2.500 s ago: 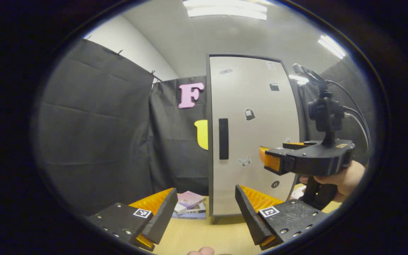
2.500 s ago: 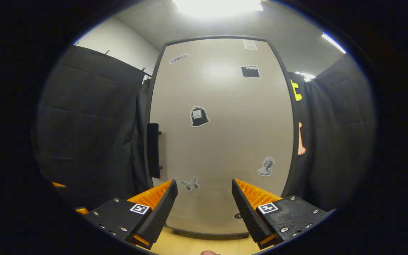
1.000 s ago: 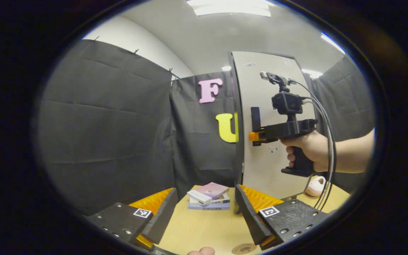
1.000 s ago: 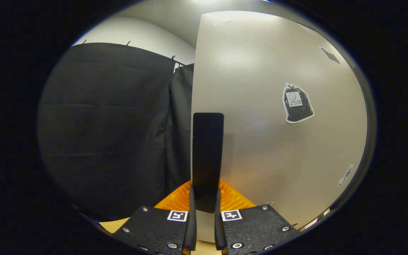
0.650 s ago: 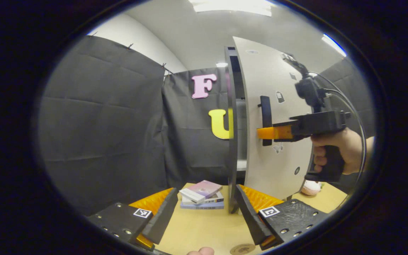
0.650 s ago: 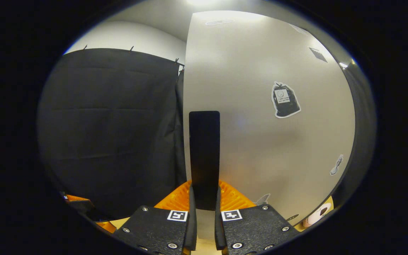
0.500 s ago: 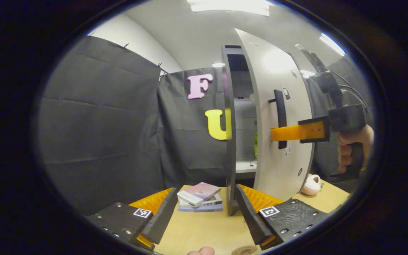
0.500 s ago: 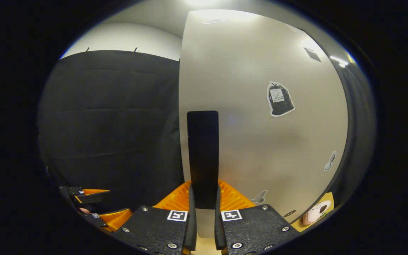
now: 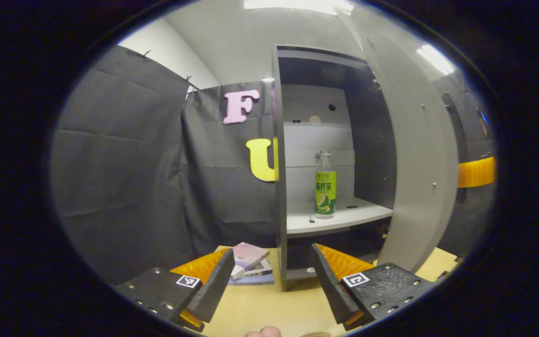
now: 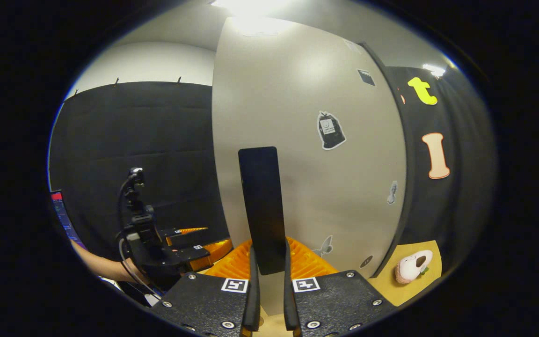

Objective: Open the cabinet door with the right hand, grasp the bottle in the cabinet with the left hand and place it on the coaster, then close the cabinet door with the right hand.

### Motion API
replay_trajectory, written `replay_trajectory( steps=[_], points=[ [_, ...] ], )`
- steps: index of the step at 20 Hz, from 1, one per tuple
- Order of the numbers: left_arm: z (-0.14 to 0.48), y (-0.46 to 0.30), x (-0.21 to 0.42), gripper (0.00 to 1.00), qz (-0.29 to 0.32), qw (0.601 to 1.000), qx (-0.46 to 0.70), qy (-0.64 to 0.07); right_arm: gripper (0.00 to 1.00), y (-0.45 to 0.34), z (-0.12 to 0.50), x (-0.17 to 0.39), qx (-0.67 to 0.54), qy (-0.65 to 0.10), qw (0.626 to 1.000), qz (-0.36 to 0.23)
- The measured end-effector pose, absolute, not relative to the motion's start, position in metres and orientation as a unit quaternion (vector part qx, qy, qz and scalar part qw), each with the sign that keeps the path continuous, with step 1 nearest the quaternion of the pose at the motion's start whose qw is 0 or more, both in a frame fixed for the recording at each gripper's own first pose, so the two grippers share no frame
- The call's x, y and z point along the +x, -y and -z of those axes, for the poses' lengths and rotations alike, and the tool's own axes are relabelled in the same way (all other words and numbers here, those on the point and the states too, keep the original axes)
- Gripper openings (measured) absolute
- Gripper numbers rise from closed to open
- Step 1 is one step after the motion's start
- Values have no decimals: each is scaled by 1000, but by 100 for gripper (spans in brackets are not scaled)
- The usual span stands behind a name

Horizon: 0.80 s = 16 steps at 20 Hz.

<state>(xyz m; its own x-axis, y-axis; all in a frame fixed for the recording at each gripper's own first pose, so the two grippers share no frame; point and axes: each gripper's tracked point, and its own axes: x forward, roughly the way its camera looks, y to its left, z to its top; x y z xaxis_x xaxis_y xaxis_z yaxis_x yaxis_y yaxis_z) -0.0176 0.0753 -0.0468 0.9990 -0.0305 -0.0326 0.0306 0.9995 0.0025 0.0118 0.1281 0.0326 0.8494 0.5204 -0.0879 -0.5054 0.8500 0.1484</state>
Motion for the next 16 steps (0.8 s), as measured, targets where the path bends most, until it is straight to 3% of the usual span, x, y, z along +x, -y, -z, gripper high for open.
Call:
replay_trajectory(
  steps=[2, 16],
  points=[
    [49, -56, -4, 97, 29, 999, -2, -20, 20, -123, -33, 12, 61, -60, 963, -254],
    [5, 85, 143, 94, 55, 996, 58, 32, 22, -91, -34, 5, 95, -42, 977, -186]
  ],
)
